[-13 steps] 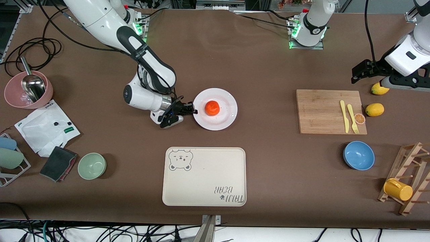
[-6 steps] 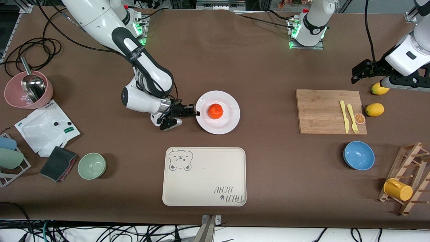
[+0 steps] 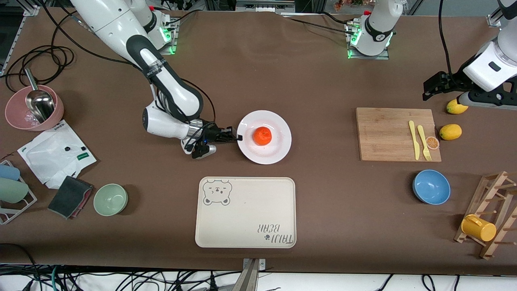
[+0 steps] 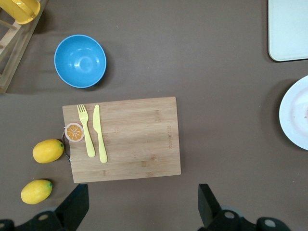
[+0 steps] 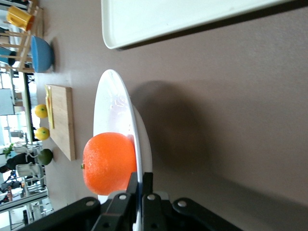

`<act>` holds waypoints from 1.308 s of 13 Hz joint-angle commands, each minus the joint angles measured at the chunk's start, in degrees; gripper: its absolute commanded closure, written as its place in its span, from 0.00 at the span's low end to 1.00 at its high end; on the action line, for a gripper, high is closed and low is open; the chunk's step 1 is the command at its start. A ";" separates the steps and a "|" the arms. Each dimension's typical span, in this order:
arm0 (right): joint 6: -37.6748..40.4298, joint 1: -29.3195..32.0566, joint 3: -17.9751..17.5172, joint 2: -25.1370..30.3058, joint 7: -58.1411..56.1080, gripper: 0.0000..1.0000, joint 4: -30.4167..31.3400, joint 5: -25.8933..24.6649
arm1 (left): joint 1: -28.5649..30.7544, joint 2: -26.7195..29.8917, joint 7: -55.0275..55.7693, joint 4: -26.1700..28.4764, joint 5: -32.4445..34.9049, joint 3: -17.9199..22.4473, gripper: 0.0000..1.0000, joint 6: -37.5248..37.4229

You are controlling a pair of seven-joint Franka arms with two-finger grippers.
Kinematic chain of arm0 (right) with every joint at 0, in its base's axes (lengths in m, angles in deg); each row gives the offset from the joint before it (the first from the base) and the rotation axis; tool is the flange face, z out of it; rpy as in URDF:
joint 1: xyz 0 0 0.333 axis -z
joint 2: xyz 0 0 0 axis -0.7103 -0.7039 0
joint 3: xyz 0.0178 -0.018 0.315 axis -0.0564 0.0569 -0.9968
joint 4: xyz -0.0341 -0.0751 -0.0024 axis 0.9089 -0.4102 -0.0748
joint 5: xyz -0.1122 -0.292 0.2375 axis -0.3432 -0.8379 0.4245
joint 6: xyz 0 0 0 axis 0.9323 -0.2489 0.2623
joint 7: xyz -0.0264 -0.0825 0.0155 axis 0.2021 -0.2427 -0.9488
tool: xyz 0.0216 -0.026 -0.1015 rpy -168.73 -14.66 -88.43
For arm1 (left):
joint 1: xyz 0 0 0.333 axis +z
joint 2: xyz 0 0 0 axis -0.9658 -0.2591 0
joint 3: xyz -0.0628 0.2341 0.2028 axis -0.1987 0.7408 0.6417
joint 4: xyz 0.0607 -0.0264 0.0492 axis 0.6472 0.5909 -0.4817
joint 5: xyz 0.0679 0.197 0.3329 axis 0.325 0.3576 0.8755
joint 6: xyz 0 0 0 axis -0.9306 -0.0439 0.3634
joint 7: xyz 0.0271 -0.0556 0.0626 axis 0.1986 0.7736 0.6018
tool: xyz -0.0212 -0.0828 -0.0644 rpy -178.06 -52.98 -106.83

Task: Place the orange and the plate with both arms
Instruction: 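Lift the plate with the orange and move it over the bear tray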

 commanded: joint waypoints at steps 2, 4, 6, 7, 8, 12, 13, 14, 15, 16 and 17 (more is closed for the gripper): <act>1.54 0.66 -0.24 0.78 -2.62 1.00 -0.57 3.21 | 0.39 -0.69 -1.19 -1.28 0.57 0.03 0.00 -0.23; 4.86 2.67 0.28 1.48 -2.61 1.00 -1.00 3.30 | 0.56 -0.69 -1.27 -1.28 0.57 0.03 0.00 -0.23; 8.55 5.04 0.28 1.92 -2.79 1.00 -2.93 3.30 | 0.57 -0.69 -1.10 -1.28 0.57 0.03 0.00 -0.23; 9.35 6.36 0.28 1.83 -2.88 1.00 -3.81 3.13 | 0.57 -0.69 -1.10 -1.28 0.57 0.03 0.00 -0.23; 10.41 7.51 0.28 1.83 -2.88 1.00 -4.95 3.12 | 0.65 -0.69 -1.19 -1.28 0.57 0.03 0.00 -0.23; 12.70 11.38 0.28 -0.97 -2.79 1.00 -11.54 2.95 | 0.83 -0.69 -1.27 -1.28 0.57 0.03 0.00 -0.23; 12.70 11.73 0.28 -2.02 -2.88 1.00 -12.60 2.95 | 0.83 -0.69 -1.36 -1.37 0.57 0.03 0.00 -0.23; 12.70 12.00 0.28 -3.25 -2.79 1.00 -14.35 2.95 | 1.00 -0.78 -1.36 -1.28 0.57 0.11 0.00 -0.23; 12.70 12.09 0.28 -4.74 -2.79 1.00 -16.02 2.86 | 1.44 -0.69 -1.45 -1.28 0.57 0.03 0.00 -0.23; 12.61 12.09 0.28 -6.24 -2.88 1.00 -17.69 2.86 | 1.53 -0.69 -1.36 -1.28 0.57 0.03 0.00 -0.23; 12.53 12.09 0.28 -7.38 -2.44 1.00 -19.19 2.95 | 1.45 -0.69 -1.36 -1.28 0.57 0.03 0.00 -0.23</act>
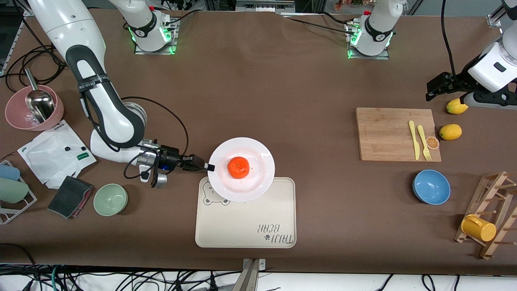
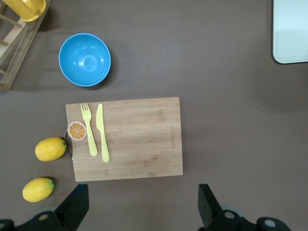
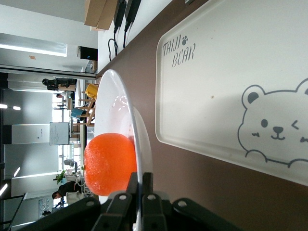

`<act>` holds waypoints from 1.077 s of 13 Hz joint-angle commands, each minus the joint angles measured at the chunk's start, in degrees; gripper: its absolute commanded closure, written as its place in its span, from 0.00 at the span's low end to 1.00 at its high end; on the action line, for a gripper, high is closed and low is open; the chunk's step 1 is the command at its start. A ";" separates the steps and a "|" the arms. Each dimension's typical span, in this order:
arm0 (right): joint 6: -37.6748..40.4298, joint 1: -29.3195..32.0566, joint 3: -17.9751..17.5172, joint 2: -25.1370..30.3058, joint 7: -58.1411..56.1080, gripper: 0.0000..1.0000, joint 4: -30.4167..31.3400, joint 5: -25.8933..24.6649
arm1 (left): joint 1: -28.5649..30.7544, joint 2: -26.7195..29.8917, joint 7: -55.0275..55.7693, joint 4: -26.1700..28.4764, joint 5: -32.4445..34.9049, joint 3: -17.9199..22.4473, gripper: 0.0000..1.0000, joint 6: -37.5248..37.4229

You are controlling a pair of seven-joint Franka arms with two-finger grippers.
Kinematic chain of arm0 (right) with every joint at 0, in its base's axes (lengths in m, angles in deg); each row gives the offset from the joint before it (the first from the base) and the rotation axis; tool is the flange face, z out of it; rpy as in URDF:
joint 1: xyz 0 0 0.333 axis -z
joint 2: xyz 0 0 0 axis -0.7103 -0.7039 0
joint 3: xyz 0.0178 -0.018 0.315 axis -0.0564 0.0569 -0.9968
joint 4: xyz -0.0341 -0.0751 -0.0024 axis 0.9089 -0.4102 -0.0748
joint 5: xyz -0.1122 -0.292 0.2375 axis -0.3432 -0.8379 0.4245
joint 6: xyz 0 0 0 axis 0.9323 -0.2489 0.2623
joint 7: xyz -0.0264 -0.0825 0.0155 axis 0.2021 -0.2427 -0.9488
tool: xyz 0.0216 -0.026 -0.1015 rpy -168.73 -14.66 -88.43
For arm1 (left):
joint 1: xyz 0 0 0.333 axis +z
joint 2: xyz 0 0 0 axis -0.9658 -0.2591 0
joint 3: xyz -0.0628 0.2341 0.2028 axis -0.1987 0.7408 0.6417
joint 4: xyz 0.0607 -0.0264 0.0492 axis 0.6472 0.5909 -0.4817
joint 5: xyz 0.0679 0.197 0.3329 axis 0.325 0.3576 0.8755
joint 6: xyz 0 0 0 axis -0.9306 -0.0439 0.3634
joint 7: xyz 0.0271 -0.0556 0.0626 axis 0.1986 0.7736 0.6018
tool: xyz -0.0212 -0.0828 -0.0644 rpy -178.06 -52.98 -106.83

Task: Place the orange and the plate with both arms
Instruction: 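Lift the plate with the orange and move it over the bear tray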

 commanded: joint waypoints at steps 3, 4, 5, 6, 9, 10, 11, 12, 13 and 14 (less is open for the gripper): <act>0.36 0.44 -0.51 -5.39 -0.98 1.00 -6.89 1.24 | 0.34 -0.75 -1.36 -1.28 0.57 -0.05 0.00 -0.23; 0.19 0.35 -0.51 -6.79 -0.90 1.00 -8.29 1.24 | 0.34 -0.75 -1.36 -1.28 0.57 -0.05 0.00 -0.23; -0.07 0.35 -0.25 -8.71 -1.16 1.00 -10.57 1.16 | 0.42 -0.75 -1.36 -1.28 0.57 -0.05 0.00 -0.23; -0.25 0.26 -0.25 -10.47 -1.34 1.00 -12.68 0.98 | 0.42 -0.75 -1.36 -1.28 0.57 -0.05 0.00 -0.23; -2.44 -0.18 -0.16 -14.17 -1.34 1.00 -16.38 0.80 | 0.69 -0.75 -1.36 -1.28 0.57 -0.05 0.00 -0.23; -2.54 -0.18 -0.16 -15.31 -1.42 1.00 -17.61 0.63 | 0.69 -0.75 -1.36 -1.28 0.57 -0.05 0.00 -0.23; -2.89 -0.35 -0.16 -16.20 -1.43 1.00 -18.66 0.63 | 0.69 -0.93 -1.36 -1.28 0.48 -0.05 0.00 -0.23; -4.11 -0.53 -0.16 -16.99 -1.43 1.00 -19.20 0.63 | 0.69 -0.93 -1.36 -1.28 0.57 -0.05 0.00 -0.23; -5.08 -1.05 -0.16 -17.34 -1.43 1.00 -19.38 0.63 | 0.69 -0.93 -1.36 -1.28 0.48 -0.05 0.00 -0.23; -5.70 -1.49 -0.16 -17.69 -1.51 1.00 -19.73 0.63 | 0.69 -0.93 -1.36 -1.28 0.57 -0.05 0.00 -0.23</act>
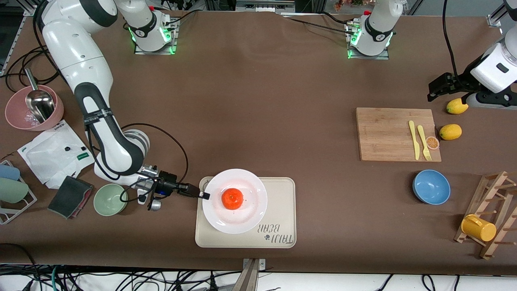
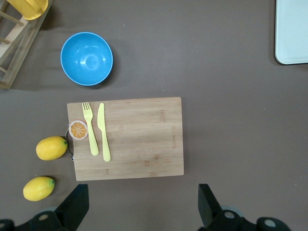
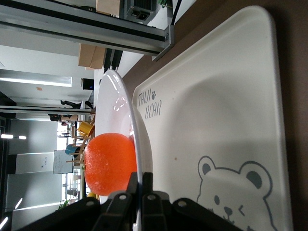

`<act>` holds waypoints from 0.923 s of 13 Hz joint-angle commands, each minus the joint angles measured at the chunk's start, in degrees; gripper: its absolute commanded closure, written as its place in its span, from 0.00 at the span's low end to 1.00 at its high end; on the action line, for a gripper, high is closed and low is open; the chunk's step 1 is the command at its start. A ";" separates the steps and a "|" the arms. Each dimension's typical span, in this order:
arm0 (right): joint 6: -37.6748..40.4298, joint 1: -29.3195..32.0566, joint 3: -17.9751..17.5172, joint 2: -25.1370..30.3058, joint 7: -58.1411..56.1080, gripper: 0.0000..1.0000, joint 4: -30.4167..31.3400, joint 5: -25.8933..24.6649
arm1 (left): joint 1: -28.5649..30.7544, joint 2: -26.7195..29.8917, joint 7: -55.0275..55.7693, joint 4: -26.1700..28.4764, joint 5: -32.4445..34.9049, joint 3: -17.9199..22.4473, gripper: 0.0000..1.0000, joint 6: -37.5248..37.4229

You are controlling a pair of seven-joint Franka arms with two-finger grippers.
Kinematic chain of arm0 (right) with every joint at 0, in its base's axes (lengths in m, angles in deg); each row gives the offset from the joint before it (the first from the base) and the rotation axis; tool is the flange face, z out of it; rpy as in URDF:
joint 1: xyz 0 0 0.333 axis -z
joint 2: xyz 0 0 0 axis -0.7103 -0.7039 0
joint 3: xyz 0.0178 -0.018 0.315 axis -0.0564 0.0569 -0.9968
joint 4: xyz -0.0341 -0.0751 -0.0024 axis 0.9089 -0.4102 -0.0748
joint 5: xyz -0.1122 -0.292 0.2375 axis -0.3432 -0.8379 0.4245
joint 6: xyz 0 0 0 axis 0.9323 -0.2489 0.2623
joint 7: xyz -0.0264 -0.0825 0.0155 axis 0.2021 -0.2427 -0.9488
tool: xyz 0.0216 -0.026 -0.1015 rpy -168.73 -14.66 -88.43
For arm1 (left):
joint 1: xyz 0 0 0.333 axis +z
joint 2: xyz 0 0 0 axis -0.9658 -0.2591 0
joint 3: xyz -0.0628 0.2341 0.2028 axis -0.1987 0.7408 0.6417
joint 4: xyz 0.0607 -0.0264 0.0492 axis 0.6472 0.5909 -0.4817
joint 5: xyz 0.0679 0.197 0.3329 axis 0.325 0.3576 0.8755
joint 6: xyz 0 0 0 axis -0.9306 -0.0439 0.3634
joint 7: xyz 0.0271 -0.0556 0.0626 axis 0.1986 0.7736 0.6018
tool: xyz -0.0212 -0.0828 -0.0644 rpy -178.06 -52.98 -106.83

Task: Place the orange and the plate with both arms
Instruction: 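Lower the plate onto the bear tray with the right gripper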

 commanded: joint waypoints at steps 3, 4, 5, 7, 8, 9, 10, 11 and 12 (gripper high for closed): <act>-3.12 -1.65 -0.49 -3.25 -1.67 1.00 -3.35 0.61 | 0.45 -0.74 -1.36 -1.27 0.57 -0.10 0.00 -0.23; -3.82 -1.83 -0.49 -3.69 -1.67 1.00 -3.61 0.61 | 0.45 -0.74 -1.27 -1.27 0.48 -0.10 0.00 -0.23; -4.09 -2.01 -0.49 -4.48 -1.67 1.00 -4.57 0.61 | 0.45 -0.74 -1.36 -1.27 0.48 -0.10 0.00 -0.23; -5.32 -2.71 -0.49 -6.15 -1.76 1.00 -6.33 0.53 | 0.45 -0.74 -1.36 -1.27 0.48 -0.10 0.00 -0.23; -6.11 -2.80 -0.49 -6.77 -1.76 1.00 -6.95 0.53 | 0.45 -0.74 -1.36 -1.27 0.48 -0.10 0.00 -0.23; -6.20 -3.15 -0.49 -7.03 -1.85 1.00 -7.04 0.53 | 0.45 -0.74 -1.36 -1.27 0.48 -0.10 0.00 -0.23; -6.29 -3.15 -0.40 -7.04 -1.85 1.00 -7.04 0.53 | 0.45 -0.74 -1.36 -1.35 0.48 -0.10 0.00 -0.23; -6.38 -3.24 -0.05 -7.12 -1.85 1.00 -7.13 0.53 | 0.45 -0.83 -1.36 -1.27 0.40 -0.10 0.00 -0.23; -6.47 -3.41 0.21 -7.38 -2.02 1.00 -7.22 0.53 | 0.45 -0.83 -1.19 -1.27 0.39 -0.10 0.00 -0.23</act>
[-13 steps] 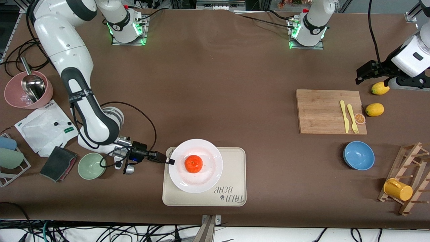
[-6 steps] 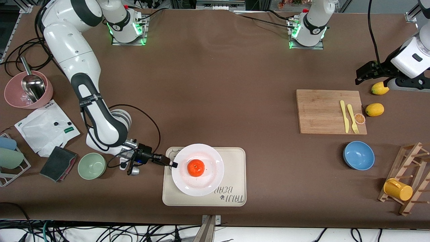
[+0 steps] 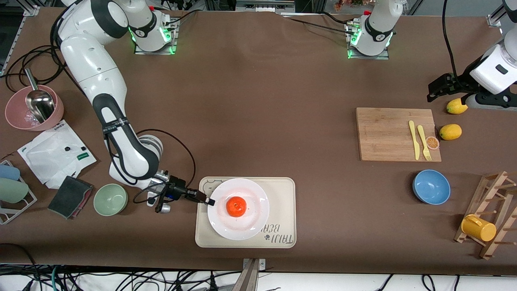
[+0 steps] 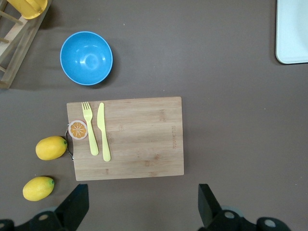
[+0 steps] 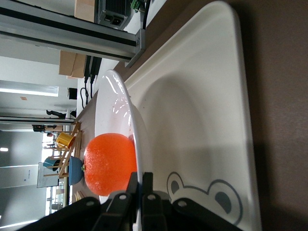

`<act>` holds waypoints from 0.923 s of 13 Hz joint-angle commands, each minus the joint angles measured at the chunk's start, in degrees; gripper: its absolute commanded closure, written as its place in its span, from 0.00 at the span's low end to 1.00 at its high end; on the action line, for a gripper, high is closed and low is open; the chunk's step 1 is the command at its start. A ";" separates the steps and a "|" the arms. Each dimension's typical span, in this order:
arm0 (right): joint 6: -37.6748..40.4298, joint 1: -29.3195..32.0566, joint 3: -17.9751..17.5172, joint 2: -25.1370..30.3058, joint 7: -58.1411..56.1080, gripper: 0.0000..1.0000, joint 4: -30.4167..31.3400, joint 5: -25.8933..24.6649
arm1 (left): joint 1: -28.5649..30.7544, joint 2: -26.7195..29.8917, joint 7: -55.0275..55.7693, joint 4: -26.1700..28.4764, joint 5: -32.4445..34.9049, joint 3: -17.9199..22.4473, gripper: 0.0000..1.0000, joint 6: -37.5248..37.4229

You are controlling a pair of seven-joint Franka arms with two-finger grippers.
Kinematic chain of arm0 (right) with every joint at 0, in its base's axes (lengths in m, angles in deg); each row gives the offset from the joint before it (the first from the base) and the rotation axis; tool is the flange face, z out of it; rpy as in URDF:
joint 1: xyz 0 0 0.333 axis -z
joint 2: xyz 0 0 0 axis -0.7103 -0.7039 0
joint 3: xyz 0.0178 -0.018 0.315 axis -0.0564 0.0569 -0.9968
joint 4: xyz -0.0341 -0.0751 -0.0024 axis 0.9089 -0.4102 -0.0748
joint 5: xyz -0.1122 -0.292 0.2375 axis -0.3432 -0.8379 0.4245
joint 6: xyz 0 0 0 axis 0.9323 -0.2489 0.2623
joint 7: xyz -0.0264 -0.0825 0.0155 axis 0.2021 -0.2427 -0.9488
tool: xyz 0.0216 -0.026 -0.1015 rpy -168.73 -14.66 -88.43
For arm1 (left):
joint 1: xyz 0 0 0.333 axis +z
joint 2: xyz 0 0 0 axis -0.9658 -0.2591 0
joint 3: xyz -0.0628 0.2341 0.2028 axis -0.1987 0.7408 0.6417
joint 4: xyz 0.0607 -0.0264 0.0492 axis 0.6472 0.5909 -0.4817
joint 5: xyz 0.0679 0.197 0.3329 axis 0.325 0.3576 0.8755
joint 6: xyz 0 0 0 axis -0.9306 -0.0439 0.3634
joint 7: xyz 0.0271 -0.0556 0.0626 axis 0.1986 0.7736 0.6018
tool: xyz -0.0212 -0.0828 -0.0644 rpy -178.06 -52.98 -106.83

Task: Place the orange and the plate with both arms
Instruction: 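Lower the plate onto the bear tray with the right gripper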

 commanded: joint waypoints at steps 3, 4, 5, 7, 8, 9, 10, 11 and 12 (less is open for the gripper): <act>-2.37 -1.64 0.29 -2.57 -2.65 1.00 -3.31 0.53 | 0.44 -0.61 -1.18 -1.26 0.31 -0.11 0.00 -0.26; -2.64 -1.90 0.29 -2.57 -2.74 1.00 -3.23 0.53 | 0.44 -0.61 -1.10 -1.26 0.39 -0.11 0.00 -0.26; -2.64 -1.99 0.29 -2.57 -2.57 1.00 -3.14 0.61 | 0.44 -0.52 -1.18 -1.26 0.39 -0.11 0.00 -0.26; -2.64 -2.00 0.29 -2.40 -2.22 0.94 -2.96 0.70 | 0.53 -0.61 -1.36 -1.26 0.31 -0.11 0.00 -0.26; -2.64 -2.08 0.29 -2.40 -2.82 0.78 -2.79 0.62 | 0.53 -0.61 -1.36 -1.26 0.39 -0.11 0.00 -0.26; -2.64 -2.08 0.29 -2.31 -2.92 0.51 -2.79 0.53 | 0.53 -0.61 -1.36 -1.26 0.39 -0.11 0.00 -0.26; -2.64 -2.08 0.38 -2.14 -2.92 0.11 -2.79 0.35 | 0.53 -0.61 -1.36 -1.26 0.39 -0.11 0.00 -0.26; -2.55 -1.91 0.38 -2.05 -3.96 0.00 -2.79 -1.13 | 0.53 -0.61 -1.36 -1.26 0.39 -0.11 0.00 -0.26; -2.55 -1.56 0.29 -1.87 -4.32 0.00 -2.79 -3.40 | 0.53 -0.61 -1.36 -1.26 0.39 -0.11 0.00 -0.26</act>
